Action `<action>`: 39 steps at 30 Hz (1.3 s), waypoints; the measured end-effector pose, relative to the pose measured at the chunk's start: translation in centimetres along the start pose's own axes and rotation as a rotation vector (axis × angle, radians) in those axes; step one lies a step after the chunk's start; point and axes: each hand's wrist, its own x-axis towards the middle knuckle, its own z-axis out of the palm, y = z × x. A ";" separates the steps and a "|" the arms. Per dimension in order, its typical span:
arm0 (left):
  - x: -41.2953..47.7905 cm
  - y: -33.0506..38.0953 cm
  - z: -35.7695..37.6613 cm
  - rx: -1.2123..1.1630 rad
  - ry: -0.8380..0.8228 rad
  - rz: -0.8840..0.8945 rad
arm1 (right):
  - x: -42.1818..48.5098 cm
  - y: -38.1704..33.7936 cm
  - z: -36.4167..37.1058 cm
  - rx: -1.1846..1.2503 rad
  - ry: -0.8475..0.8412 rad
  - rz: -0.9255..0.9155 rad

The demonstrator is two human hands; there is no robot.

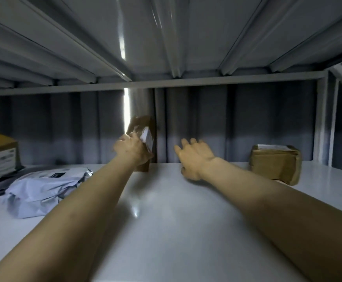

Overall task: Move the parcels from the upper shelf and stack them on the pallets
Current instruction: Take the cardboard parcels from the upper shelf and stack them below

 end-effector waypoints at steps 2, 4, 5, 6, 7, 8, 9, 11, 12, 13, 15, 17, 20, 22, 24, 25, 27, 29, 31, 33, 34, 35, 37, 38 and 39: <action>0.1 -0.5 0.9 -0.022 0.000 -0.034 | -0.3 -0.3 0.5 -0.053 0.001 -0.033; 0.2 -0.8 2.1 -0.026 -0.008 -0.030 | -0.3 -0.7 0.7 -0.081 0.013 -0.056; 0.2 -0.9 2.5 -0.032 -0.015 -0.016 | -0.2 -0.7 0.7 -0.085 0.025 -0.064; 0.2 -0.9 2.7 -0.048 -0.022 -0.006 | -0.2 -0.8 0.7 -0.087 0.040 -0.069; 0.2 -0.8 2.7 -0.074 -0.026 -0.002 | -0.2 -0.8 0.7 -0.090 0.055 -0.073; 0.2 -0.7 2.7 -0.102 -0.027 -0.004 | -0.2 -0.8 0.7 -0.094 0.064 -0.077; 0.1 -0.6 2.6 -0.125 -0.024 -0.005 | -0.2 -0.8 0.7 -0.098 0.070 -0.079; 0.1 -0.6 2.5 -0.141 -0.022 -0.024 | -0.3 -0.8 0.9 -0.112 0.074 -0.087; 0.1 -0.6 2.5 -0.140 -0.023 -0.030 | -0.4 -0.7 0.9 -0.116 0.072 -0.092; 0.2 -0.8 2.5 -0.140 -0.026 -0.038 | -0.4 -0.8 0.9 -0.112 0.072 -0.096; 0.4 -1.0 2.6 -0.150 -0.032 -0.061 | -0.4 -0.7 0.8 -0.100 0.082 -0.094; 0.3 -1.1 2.5 -0.168 -0.027 -0.080 | -0.4 -0.8 0.7 -0.096 0.098 -0.090; 0.0 -1.2 2.3 -0.250 -0.027 -0.130 | -0.6 -1.0 0.9 -0.086 0.096 -0.088; -0.3 -1.4 2.0 -0.296 -0.052 -0.148 | -0.8 -1.1 1.3 -0.081 0.084 -0.087; -0.5 -1.3 1.4 -0.269 -0.081 -0.098 | -0.9 -1.0 1.5 -0.074 0.079 -0.081; -1.0 -1.1 0.8 -0.260 -0.109 -0.068 | -1.0 -1.0 1.5 -0.068 0.079 -0.076; -2.0 -0.5 -0.4 -0.305 -0.176 -0.006 | -1.1 -0.8 1.5 -0.040 0.080 -0.062; -3.1 0.0 -1.8 -0.421 -0.285 0.017 | -1.2 -0.7 1.3 0.016 0.084 -0.033; -3.8 0.3 -2.9 -0.585 -0.389 -0.015 | -1.2 -0.5 1.3 0.118 0.104 0.023; -4.4 0.6 -3.8 -0.658 -0.458 -0.011 | -1.2 -0.1 1.3 0.269 0.142 0.116; -4.7 0.7 -4.2 -0.663 -0.486 0.001 | -1.2 0.2 1.2 0.345 0.166 0.167; -5.1 0.9 -4.8 -0.662 -0.509 0.019 | -1.2 0.4 1.2 0.415 0.190 0.220; -5.9 0.9 -5.8 -0.653 -0.541 0.055 | -1.2 1.1 1.1 0.528 0.226 0.328; -6.3 0.8 -6.3 -0.652 -0.556 0.063 | -1.3 1.5 1.1 0.576 0.234 0.376; -6.5 0.5 -6.5 -0.641 -0.566 0.072 | -1.2 1.8 1.1 0.631 0.235 0.425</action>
